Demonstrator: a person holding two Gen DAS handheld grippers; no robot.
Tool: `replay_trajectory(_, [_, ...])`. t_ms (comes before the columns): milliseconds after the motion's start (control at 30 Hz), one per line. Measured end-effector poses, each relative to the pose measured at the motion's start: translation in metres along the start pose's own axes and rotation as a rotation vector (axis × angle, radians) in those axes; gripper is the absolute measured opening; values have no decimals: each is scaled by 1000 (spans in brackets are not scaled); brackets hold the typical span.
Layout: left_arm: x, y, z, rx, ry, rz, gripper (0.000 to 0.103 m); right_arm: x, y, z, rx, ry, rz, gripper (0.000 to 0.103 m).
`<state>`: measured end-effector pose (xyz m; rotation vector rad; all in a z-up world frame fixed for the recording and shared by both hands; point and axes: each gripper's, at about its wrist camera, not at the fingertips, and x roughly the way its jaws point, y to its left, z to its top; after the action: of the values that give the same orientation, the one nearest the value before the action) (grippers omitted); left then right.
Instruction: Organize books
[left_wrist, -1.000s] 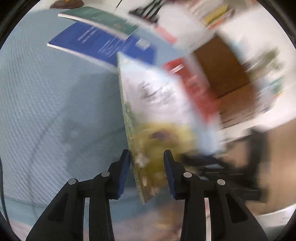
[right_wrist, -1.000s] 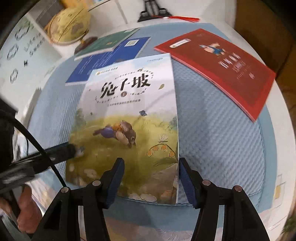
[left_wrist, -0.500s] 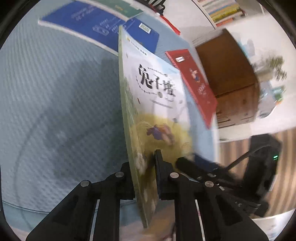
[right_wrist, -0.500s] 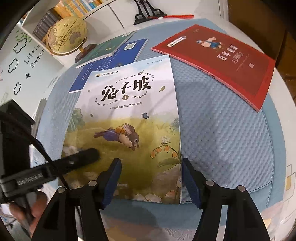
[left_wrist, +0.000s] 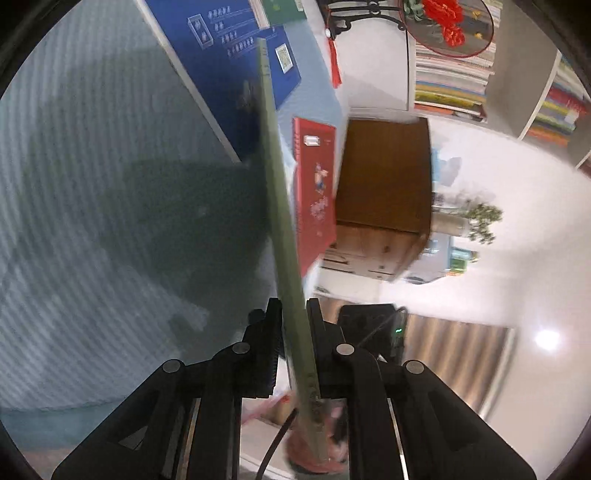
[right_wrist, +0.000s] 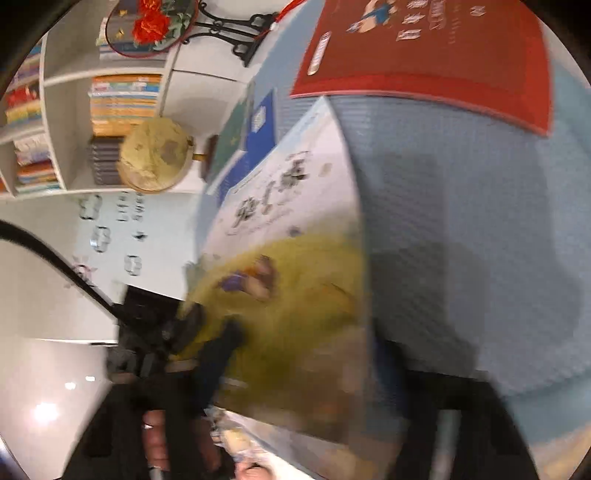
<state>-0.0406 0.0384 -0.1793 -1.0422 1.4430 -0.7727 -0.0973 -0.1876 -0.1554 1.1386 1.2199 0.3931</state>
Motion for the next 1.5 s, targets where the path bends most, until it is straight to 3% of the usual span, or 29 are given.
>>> replay_trajectory(100, [-2,-5,3,67,3,141,9,3,10,6,-79,1,-67,32])
replay_trajectory(233, [3,-22,-7,265,9,403,10,17,41,0,-292,25,-253,29])
replay_trajectory(367, [8,-48,-27,435,-29,562,10,29,80,-33,-575,43,-402,29])
replay_trajectory(467, [-5,-58,-38,485,-56,570,10,28,110,-58,-734,42,-448,29])
replay_trajectory(567, [-35,-61,-35,496,-83,531,10,28,136,-68,-786,34,-435,29])
replay_trajectory(733, [-124,-56,-35,493,-177,454,11,45,189,-87,-874,6,-407,29])
replay_trajectory(800, [-152,-54,-27,492,-223,458,11,71,220,-98,-905,-5,-383,29])
replay_trajectory(967, [-267,-29,-11,481,-334,486,11,160,297,-142,-964,-31,-327,29])
replay_trajectory(1100, [-355,2,6,468,-413,559,11,238,343,-171,-1016,-17,-277,30])
replay_trajectory(1233, [-418,30,25,441,-470,631,11,318,387,-187,-1022,37,-227,30])
replay_trajectory(1500, [-485,86,65,347,-496,597,13,409,428,-192,-983,92,-249,31])
